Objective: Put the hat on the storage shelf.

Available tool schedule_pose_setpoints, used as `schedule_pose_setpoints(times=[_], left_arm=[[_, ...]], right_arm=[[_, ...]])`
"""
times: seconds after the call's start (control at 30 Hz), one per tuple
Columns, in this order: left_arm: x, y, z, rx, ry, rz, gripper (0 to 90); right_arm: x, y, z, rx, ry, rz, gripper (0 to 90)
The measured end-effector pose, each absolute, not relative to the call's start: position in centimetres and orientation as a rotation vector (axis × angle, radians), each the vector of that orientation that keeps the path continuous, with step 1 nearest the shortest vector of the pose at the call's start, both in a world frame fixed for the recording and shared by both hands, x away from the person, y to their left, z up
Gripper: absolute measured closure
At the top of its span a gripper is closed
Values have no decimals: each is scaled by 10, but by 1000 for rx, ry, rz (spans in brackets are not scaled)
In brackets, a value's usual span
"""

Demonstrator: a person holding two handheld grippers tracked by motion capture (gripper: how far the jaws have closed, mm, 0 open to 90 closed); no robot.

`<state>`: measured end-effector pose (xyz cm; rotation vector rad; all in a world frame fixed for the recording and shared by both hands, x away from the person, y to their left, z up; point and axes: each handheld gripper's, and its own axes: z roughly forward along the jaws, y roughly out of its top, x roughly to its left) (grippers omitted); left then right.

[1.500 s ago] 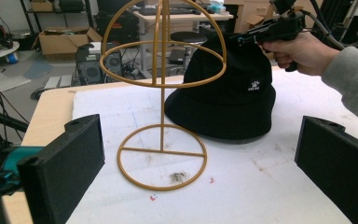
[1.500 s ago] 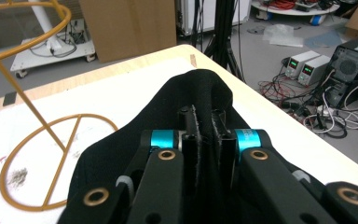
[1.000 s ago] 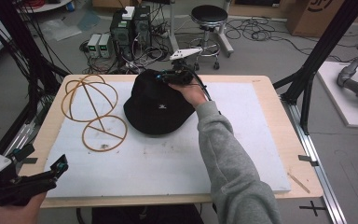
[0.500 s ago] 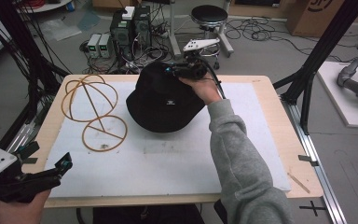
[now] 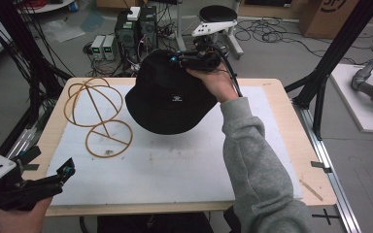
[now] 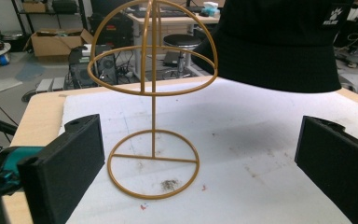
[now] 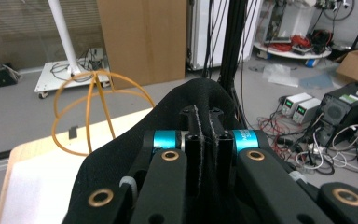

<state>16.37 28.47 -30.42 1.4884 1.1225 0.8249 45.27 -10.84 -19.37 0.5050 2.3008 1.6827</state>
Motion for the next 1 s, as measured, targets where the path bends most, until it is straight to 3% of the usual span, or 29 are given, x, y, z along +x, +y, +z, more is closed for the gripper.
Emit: schedule_pose_setpoints(times=[0.53,1.0], left_arm=[[160,287,-305,1482,1135,826,17],[147,300,-304,1441,1163,835,17]], right_arm=[[431,-119,-144,463,2201,1834,881],[423,-65,-121,337,2228,1910,881]])
